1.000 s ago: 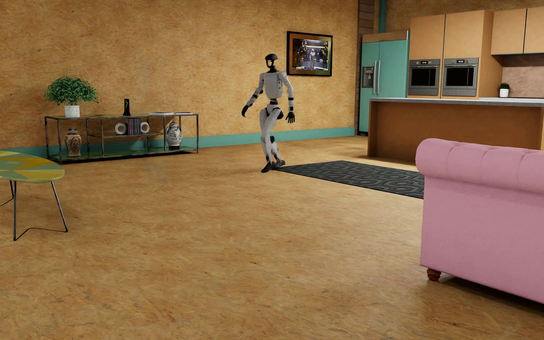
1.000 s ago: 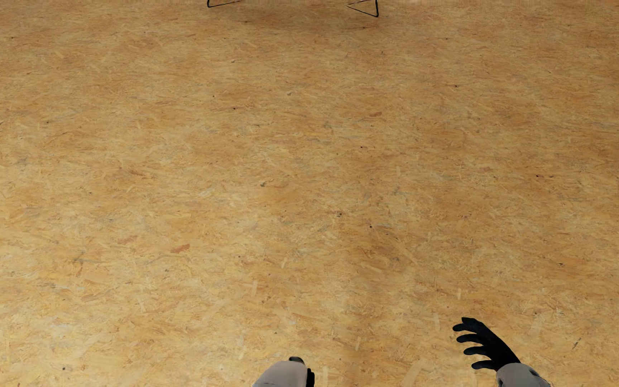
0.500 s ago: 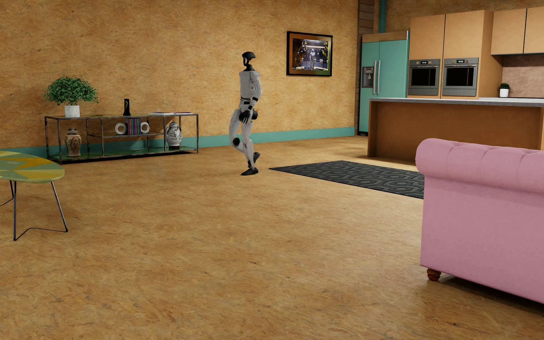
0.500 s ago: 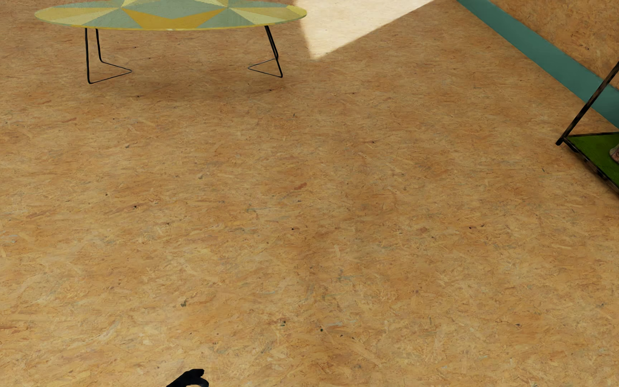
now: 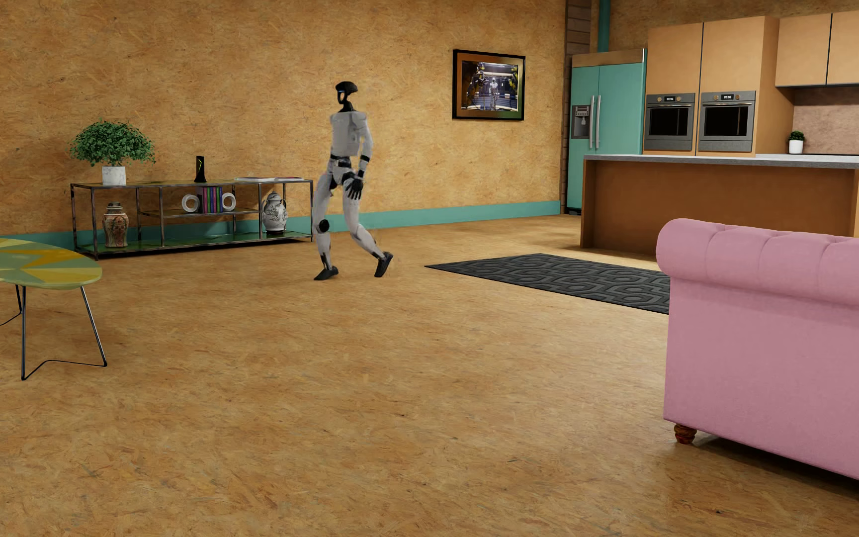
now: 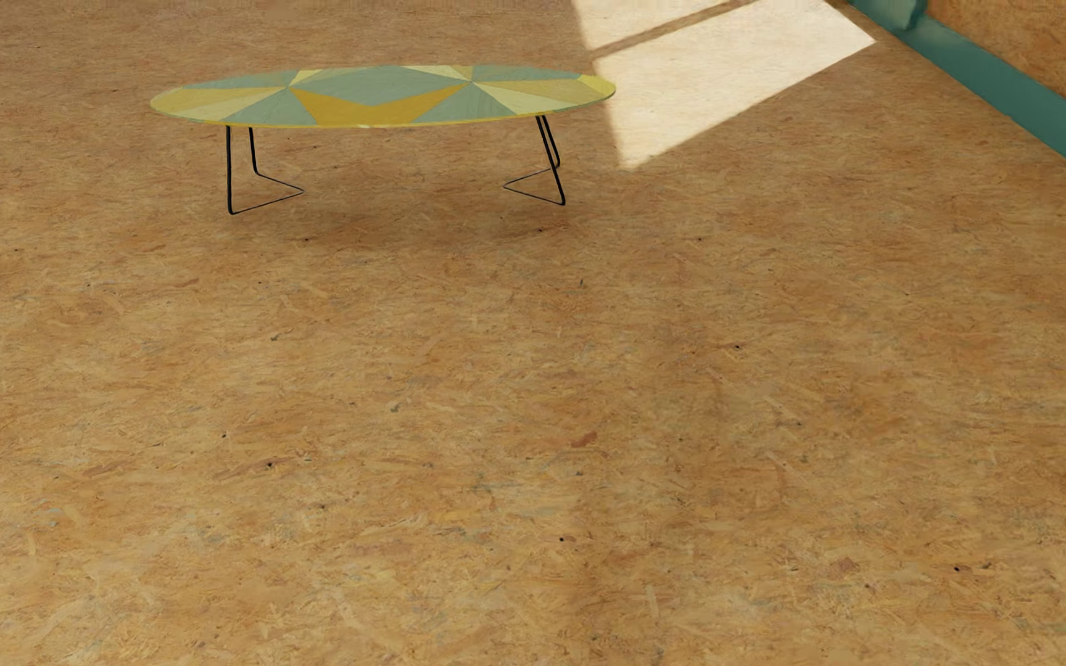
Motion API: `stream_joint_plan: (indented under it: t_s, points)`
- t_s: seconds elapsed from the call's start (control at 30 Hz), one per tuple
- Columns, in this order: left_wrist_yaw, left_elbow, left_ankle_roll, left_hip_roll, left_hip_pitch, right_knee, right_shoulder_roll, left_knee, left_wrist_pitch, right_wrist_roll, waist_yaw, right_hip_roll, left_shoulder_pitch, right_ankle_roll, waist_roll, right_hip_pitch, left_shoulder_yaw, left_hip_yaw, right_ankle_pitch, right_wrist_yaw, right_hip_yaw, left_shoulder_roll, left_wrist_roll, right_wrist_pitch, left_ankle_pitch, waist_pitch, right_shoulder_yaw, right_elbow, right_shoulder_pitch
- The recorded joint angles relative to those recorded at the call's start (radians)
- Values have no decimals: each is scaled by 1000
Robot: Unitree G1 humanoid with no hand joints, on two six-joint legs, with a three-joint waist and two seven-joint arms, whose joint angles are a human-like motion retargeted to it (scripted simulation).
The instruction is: Move towards the cyan table
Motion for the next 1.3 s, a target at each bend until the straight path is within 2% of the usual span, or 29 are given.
stream_joint_plan:
  t_s: [0.03, 0.07, 0.13, 0.17, 0.23, 0.33, 0.43, 0.47, 0.5, 0.57, 0.6, 0.63, 0.67, 0.73, 0.77, 0.8, 0.87, 0.93, 0.97, 1.03, 1.1, 1.2, 1.3]
  points:
    - [0, 77, 0, 17, -83, -7, -22, 157, 0, 0, 19, 21, 32, 0, 18, 56, -43, 0, -45, 0, 0, 3, 0, 0, 61, 6, -30, -45, -20]
    - [0, 140, 0, 26, -176, -18, -44, 323, 0, 0, 38, 42, 61, 0, 32, 110, -69, 0, -85, 0, 0, 10, 0, 0, 56, 15, -64, -75, -47]
    - [0, 228, 0, 14, -353, -36, -80, 557, 0, 0, 98, 69, 117, 0, 42, 198, -70, 0, -141, 0, 0, 29, 0, 0, -15, 27, -129, -83, -120]
    - [0, 251, 0, 4, -425, -43, -97, 583, 0, 0, 136, 75, 145, 0, 43, 237, -59, 0, -162, 0, 0, 40, 0, 0, -34, 31, -156, -77, -159]
    - [0, 259, 0, -11, -526, -56, -126, 442, 0, 0, 204, 84, 193, 0, 50, 313, -46, 0, -197, 0, 0, 58, 0, 0, -25, 37, -200, -84, -218]
    - [0, 203, 0, -20, -562, -92, -167, -30, 0, 0, 283, 100, 248, 0, 70, 427, -13, 0, -270, 0, 0, 55, 0, 0, 16, 32, -227, -157, -255]
    - [0, 125, 0, 8, -554, -106, -184, -380, 0, 0, 330, 114, 288, 0, 100, 493, 25, 0, -360, 0, 0, 2, 0, 0, -156, -1, -236, -217, -265]
    - [0, 121, 0, 24, -556, -98, -175, -410, 0, 0, 337, 115, 287, 0, 103, 499, 20, 0, -375, 0, 0, -18, 0, 0, -230, -13, -240, -219, -265]
    - [0, 126, 0, 35, -555, -89, -158, -396, 0, 0, 338, 111, 274, 0, 100, 507, -1, 0, -386, 0, 0, -33, 0, 0, -260, -19, -243, -212, -260]
    - [0, 155, 0, 31, -550, -73, -109, -406, 0, 0, 326, 94, 216, 0, 77, 540, -63, 0, -374, 0, 0, -42, 0, 0, -215, -17, -228, -166, -235]
    - [0, 172, 0, 12, -561, -63, -85, -399, 0, 0, 314, 78, 180, 0, 56, 543, -84, 0, -329, 0, 0, -41, 0, 0, -109, -24, -204, -132, -211]
    - [0, 189, 0, -22, -574, -43, -62, -373, 0, 0, 290, 57, 140, 0, 26, 536, -93, 0, -253, 0, 0, -36, 0, 0, -8, -31, -171, -89, -179]
    - [0, 199, 0, -59, -578, 1, -41, -341, 0, 0, 256, 35, 98, 0, -6, 521, -88, 0, -150, 0, 0, -25, 0, 0, 41, -38, -131, -40, -141]
    - [0, 171, 0, -96, -537, 185, -11, -317, 0, 0, 182, -6, 17, 0, -48, 446, -47, 0, 83, 0, 0, 10, 0, 0, 14, -46, -36, 59, -55]
    - [0, 131, 0, -100, -504, 303, -3, -323, 0, 0, 150, -28, -21, 0, -62, 385, -6, 0, 134, 0, 0, 33, 0, 0, -26, -46, 10, 95, -15]
    - [0, 82, 0, -107, -471, 412, 4, -328, 0, 0, 121, -44, -56, 0, -75, 316, 49, 0, 108, 0, 0, 56, 0, 0, -63, -46, 43, 119, 22]
    - [0, -13, 0, -119, -410, 560, 18, -335, 0, 0, 70, -49, -124, 0, -90, 191, 171, 0, -57, 0, 0, 98, 0, 0, -113, -39, 75, 143, 80]
    - [0, -84, 0, -119, -348, 586, 24, -341, 0, 0, 28, -39, -190, 0, -95, 99, 283, 0, -191, 0, 0, 128, 0, 0, -152, -22, 77, 141, 111]
    - [0, -118, 0, -117, -318, 546, 25, -344, 0, 0, 12, -35, -216, 0, -94, 69, 333, 0, -223, 0, 0, 137, 0, 0, -171, -12, 69, 132, 117]
    - [0, -176, 0, -112, -278, 374, 25, -348, 0, 0, -19, -26, -254, 0, -84, 46, 389, 0, -233, 0, 0, 144, 0, 0, -199, -1, 48, 108, 112]
    - [0, -219, 0, -108, -257, 152, 25, -347, 0, 0, -28, -17, -277, 0, -71, 65, 386, 0, -205, 0, 0, 135, 0, 0, -227, -5, 36, 85, 87]
    - [0, -238, 0, -102, -237, -20, 21, -347, 0, 0, -9, -9, -278, 0, -55, 115, 333, 0, -66, 0, 0, 97, 0, 0, -251, -11, 44, 55, 10]
    - [0, -139, 0, -94, -213, -65, 6, -357, 0, 0, 29, -12, -243, 0, -41, 172, 232, 0, -72, 0, 0, 46, 0, 0, -267, -16, 25, 0, -90]
